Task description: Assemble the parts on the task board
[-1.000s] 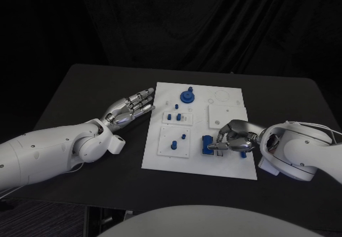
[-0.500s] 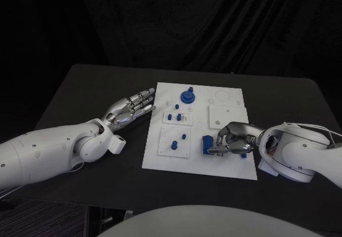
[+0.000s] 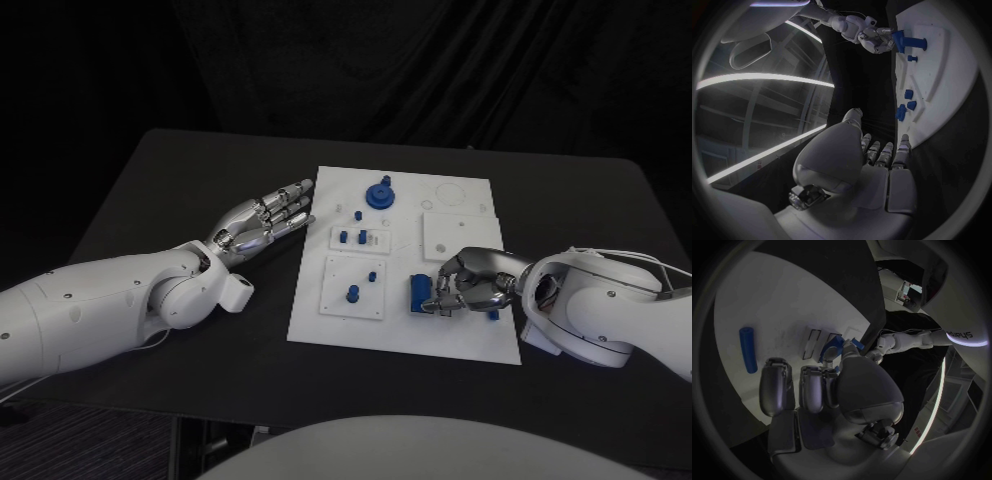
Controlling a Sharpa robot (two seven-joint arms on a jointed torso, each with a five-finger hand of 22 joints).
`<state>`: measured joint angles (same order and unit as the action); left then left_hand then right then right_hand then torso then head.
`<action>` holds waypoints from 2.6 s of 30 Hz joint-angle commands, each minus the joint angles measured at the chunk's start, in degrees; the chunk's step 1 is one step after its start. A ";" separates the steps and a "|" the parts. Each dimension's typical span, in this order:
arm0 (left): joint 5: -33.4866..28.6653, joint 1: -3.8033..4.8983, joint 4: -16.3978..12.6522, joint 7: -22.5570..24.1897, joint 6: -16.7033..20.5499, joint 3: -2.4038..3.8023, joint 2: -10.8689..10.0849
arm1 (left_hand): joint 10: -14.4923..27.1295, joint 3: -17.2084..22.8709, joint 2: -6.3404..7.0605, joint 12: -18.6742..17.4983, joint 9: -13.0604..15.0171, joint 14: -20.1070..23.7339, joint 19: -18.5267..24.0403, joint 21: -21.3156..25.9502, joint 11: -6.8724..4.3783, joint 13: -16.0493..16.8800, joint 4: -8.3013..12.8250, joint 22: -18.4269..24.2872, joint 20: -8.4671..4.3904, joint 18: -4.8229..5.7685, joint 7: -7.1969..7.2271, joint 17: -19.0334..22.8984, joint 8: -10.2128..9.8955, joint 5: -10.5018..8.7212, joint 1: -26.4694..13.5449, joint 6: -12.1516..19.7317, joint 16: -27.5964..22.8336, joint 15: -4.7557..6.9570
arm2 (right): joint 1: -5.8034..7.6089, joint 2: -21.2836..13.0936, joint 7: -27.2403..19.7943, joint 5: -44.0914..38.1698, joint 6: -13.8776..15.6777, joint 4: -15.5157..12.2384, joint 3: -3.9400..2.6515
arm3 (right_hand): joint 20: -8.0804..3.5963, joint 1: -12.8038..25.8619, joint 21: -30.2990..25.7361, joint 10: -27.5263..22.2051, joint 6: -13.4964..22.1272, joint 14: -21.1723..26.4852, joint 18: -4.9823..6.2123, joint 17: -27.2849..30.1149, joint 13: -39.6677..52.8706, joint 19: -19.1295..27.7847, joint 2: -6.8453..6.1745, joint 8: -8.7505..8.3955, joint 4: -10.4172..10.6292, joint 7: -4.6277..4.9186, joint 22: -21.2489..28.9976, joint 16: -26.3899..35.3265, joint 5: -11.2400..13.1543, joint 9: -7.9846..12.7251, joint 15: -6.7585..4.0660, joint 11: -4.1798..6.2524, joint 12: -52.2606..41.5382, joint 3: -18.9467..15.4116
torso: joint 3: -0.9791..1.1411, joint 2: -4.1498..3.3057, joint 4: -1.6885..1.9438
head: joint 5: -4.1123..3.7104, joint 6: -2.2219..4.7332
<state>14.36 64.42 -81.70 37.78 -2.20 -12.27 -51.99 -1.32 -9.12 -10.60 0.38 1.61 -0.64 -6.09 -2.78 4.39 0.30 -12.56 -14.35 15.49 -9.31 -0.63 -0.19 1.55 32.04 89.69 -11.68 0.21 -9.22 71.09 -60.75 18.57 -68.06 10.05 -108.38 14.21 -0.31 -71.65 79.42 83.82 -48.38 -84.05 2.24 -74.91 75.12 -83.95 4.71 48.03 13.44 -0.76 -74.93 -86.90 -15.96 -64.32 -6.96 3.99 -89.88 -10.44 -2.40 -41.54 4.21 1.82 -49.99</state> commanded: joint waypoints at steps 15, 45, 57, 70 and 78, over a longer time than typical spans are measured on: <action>-0.07 -0.12 -0.01 0.49 -0.83 0.04 0.00 | -0.07 -0.08 -0.52 -0.01 0.09 -0.05 -0.32 -0.36 0.36 0.08 0.30 -0.07 0.00 -0.88 -0.57 -0.06 0.23 -0.09 0.09 -0.16 0.07 -0.34 | -0.24 0.21 -1.83 -0.50 -2.13 -0.05 -0.01 | -0.38 -1.71 -0.83 6.18 1.18 -4.37 0.51 -7.17 14.88 -0.98 -0.11 -1.06 -1.30 0.11 -11.43 0.10 0.08 0.40 -0.30 0.28 -0.12 -0.24 | 0.00 0.02 -0.07 | 0.19 -0.01; -0.07 -0.16 0.05 0.31 -1.05 0.04 -0.04 | -0.19 0.01 -0.58 0.02 0.21 -0.14 -0.50 -0.49 -0.12 0.11 0.39 -0.09 0.14 -0.80 -1.95 -0.08 0.40 -0.16 -0.08 -1.06 0.10 -0.60 | -0.58 -0.30 -3.21 -2.13 0.06 -0.76 -0.01 | 0.21 1.37 -1.48 6.18 0.95 -4.28 0.63 -7.20 14.88 -0.63 0.81 -2.73 -1.06 0.85 -11.27 0.12 0.13 0.94 0.31 -0.40 -0.12 -3.19 | 0.06 0.04 -0.09 | 0.28 -0.01; -0.07 -0.22 0.10 0.34 -1.10 0.04 -0.08 | -0.20 0.02 -0.59 0.02 0.23 -0.14 -0.52 -0.49 -0.15 0.11 0.40 -0.09 0.15 -0.79 -2.05 -0.08 0.43 -0.16 -0.10 -1.20 0.09 -0.60 | -0.58 -1.05 -3.60 -2.74 2.11 -1.29 -0.01 | 0.14 3.70 -0.52 6.18 0.53 -4.53 0.43 -8.11 14.88 -1.11 1.43 -2.08 0.78 0.62 -11.57 -0.28 0.09 0.23 0.18 -0.23 -0.12 -4.28 | 0.05 0.02 0.00 | 0.24 -0.01; -0.07 -0.30 0.13 0.41 -1.06 0.04 0.00 | -0.21 0.05 -0.63 0.02 0.22 -0.16 -0.54 -0.51 -0.09 0.11 0.41 -0.08 0.16 -0.78 -2.03 -0.09 0.43 -0.15 -0.11 -1.16 0.10 -0.62 | -0.58 -0.50 -3.27 -2.78 1.37 -0.31 -0.01 | -0.05 1.90 -0.53 6.18 0.51 -4.55 0.44 -8.11 14.88 -1.12 2.03 -1.73 -0.18 0.34 -11.55 -0.28 -0.04 -0.31 -0.02 0.02 -0.12 -3.68 | 0.01 0.01 -0.09 | 0.14 -0.01; -0.07 -0.32 0.12 0.41 -1.10 0.04 0.06 | -0.19 0.09 -0.68 0.02 0.23 -0.16 -0.55 -0.52 -0.05 0.11 0.42 -0.09 0.16 -0.78 -1.97 -0.08 0.43 -0.15 -0.11 -1.20 0.10 -0.62 | -0.61 -0.03 -2.82 -2.78 0.49 0.23 -0.01 | -0.19 -0.27 -0.53 6.18 0.13 -4.55 0.44 -8.09 14.88 -1.11 2.48 -1.29 -1.73 0.16 -11.54 -0.26 -0.08 -0.82 -0.17 0.19 -0.12 -2.93 | 0.02 0.04 0.02 | 0.09 -0.01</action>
<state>14.36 64.19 -81.51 37.51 -2.55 -12.27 -52.02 -1.32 -8.97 -10.60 0.38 1.76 -0.84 -6.28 -3.01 4.39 0.34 -12.41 -14.40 15.68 -9.30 -2.37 -0.19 1.78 32.04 89.69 -13.01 0.21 -9.42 70.68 -60.79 15.44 -70.44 10.90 -108.18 14.21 -0.30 -71.28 78.55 83.80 -47.89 -84.04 2.24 -74.91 75.18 -83.94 6.88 46.56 11.92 -0.66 -74.90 -86.99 -15.95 -65.10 -6.95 3.97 -90.38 -13.35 -2.37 -41.52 4.16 1.91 -49.99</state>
